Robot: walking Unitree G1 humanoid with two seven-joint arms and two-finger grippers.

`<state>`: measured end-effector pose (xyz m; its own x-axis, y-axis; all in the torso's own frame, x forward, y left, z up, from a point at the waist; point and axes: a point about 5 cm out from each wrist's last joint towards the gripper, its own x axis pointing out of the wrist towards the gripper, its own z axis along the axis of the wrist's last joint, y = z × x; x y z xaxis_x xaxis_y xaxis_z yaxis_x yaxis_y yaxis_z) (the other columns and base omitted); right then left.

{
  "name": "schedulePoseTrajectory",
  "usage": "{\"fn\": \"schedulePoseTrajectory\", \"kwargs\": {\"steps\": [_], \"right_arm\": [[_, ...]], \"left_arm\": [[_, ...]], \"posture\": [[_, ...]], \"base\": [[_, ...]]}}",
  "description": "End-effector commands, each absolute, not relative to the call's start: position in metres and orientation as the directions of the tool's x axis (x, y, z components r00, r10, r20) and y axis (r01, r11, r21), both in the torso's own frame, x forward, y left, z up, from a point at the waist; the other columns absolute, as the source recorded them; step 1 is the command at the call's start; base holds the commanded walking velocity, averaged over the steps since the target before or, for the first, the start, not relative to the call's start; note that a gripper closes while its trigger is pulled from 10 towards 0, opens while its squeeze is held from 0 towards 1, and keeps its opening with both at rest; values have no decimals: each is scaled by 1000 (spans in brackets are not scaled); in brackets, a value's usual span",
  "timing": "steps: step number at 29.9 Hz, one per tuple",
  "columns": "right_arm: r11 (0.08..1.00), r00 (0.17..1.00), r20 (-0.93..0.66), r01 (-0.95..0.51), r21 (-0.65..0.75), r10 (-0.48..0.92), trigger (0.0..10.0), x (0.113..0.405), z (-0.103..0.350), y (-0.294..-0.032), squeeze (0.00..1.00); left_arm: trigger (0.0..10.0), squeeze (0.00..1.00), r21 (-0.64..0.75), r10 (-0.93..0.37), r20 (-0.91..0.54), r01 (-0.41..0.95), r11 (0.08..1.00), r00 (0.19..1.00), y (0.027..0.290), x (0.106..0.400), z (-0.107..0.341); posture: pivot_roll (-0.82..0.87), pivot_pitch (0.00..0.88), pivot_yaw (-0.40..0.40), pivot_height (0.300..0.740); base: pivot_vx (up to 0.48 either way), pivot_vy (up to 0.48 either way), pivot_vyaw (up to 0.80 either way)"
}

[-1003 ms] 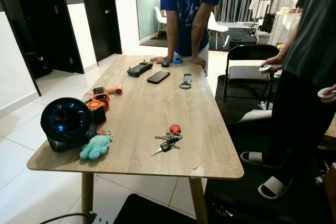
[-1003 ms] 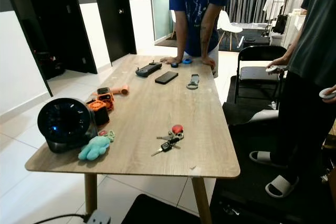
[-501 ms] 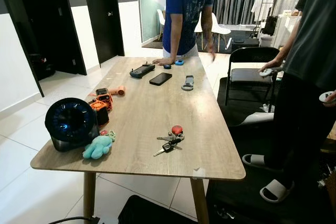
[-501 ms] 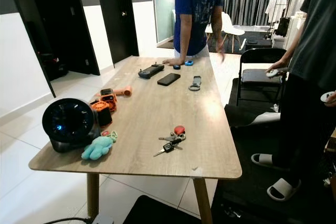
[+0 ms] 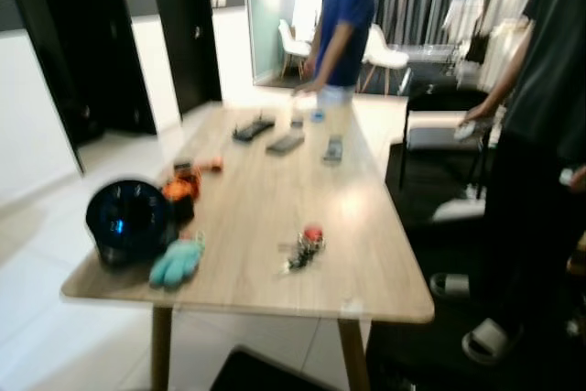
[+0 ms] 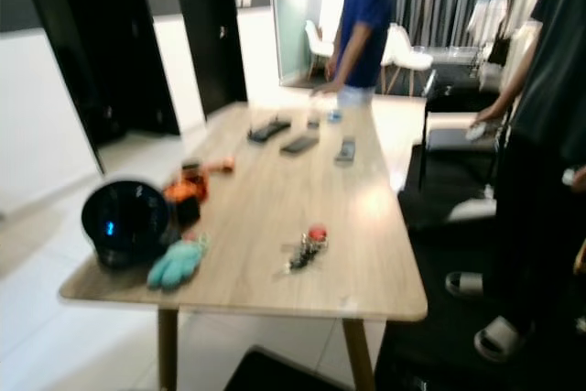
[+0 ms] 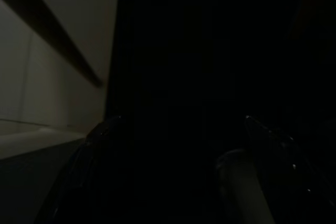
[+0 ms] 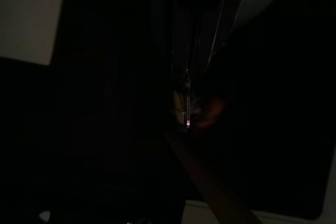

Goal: Hang keys on a hook

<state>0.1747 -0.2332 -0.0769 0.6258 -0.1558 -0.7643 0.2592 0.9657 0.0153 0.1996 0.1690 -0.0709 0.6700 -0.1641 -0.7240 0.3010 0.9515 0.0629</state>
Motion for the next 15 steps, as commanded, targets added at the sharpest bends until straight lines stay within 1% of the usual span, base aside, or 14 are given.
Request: {"fn": "schedulePoseTrajectory", "kwargs": {"steps": [1, 2, 3, 5, 6, 7, 8, 9, 10, 11, 12, 13, 14, 15], "right_arm": [[952, 607, -775, 304, 23, -175, 10000, 173, -78, -235, 0], [977, 622, -772, 214, 6, -131, 10000, 177, -77, -231, 0], [977, 622, -772, 214, 6, -131, 10000, 177, -77, -231, 0], [973, 623, -769, 229, 8, -140, 10000, 179, -77, -229, 0], [973, 623, -769, 229, 8, -140, 10000, 179, -77, -229, 0], [964, 626, -767, 264, 40, -140, 10000, 180, -77, -228, 0], [964, 626, -767, 264, 40, -140, 10000, 180, -77, -228, 0], [983, 636, -766, 179, 31, -91, 10000, 180, -77, -221, 0], [993, 637, -768, 114, 7, -67, 10000, 180, -78, -219, 0], [988, 635, -766, 154, 1, -98, 10000, 179, -77, -222, 0], [960, 636, -757, 277, 46, -147, 10000, 178, -76, -229, 0], [944, 634, -757, 321, 72, -158, 10000, 177, -77, -231, 0], [938, 635, -757, 335, 88, -155, 10000, 176, -77, -231, 0], [974, 634, -766, 220, 48, -106, 10000, 174, -79, -226, 0]], "left_arm": [[10000, 0, 72, -173, -732, 327, 942, 659, 166, 195, -74], [10000, 0, 72, -150, -739, 299, 951, 657, 167, 193, -75], [10000, 0, 72, -150, -739, 299, 951, 657, 167, 193, -75], [10000, 0, 71, -156, -751, 314, 947, 641, 170, 191, -77], [10000, 0, 71, -156, -751, 314, 947, 641, 170, 191, -77], [10000, 0, 113, -142, -760, 345, 932, 634, 173, 190, -77], [10000, 0, 113, -142, -760, 345, 932, 634, 173, 190, -77], [10000, 0, 122, -98, -764, 292, 949, 637, 178, 188, -78], [10000, 0, 107, -76, -771, 247, 963, 632, 180, 186, -80], [10000, 0, 93, -93, -776, 259, 961, 623, 181, 185, -80], [10000, 0, 103, -130, -773, 324, 940, 621, 178, 186, -79], [10000, 0, 135, -124, -774, 353, 926, 621, 178, 187, -79], [10000, 0, 160, -113, -773, 364, 918, 624, 179, 188, -79], [10000, 0, 149, -84, -771, 306, 940, 632, 181, 188, -79]], "posture": [[27, 12, 0, 740], [64, 15, 57, 740], [64, 15, 57, 740], [25, 10, 31, 740], [25, 10, 31, 740], [11, 14, 41, 740], [11, 14, 41, 740], [26, 9, 151, 740], [26, 9, 151, 740], [-28, 4, 120, 740], [-36, 7, 93, 740], [-36, 7, 93, 740], [-36, 7, 93, 740], [4, 14, 117, 740]], "base": [[0, 0, 0], [0, 0, 0], [0, 0, 0], [0, 0, 0], [0, 0, 0], [0, 0, 0], [0, 0, 0], [0, 0, 0], [0, 0, 0], [0, 0, 0], [0, 0, 0], [0, 0, 0], [0, 0, 0], [0, 0, 0]]}}
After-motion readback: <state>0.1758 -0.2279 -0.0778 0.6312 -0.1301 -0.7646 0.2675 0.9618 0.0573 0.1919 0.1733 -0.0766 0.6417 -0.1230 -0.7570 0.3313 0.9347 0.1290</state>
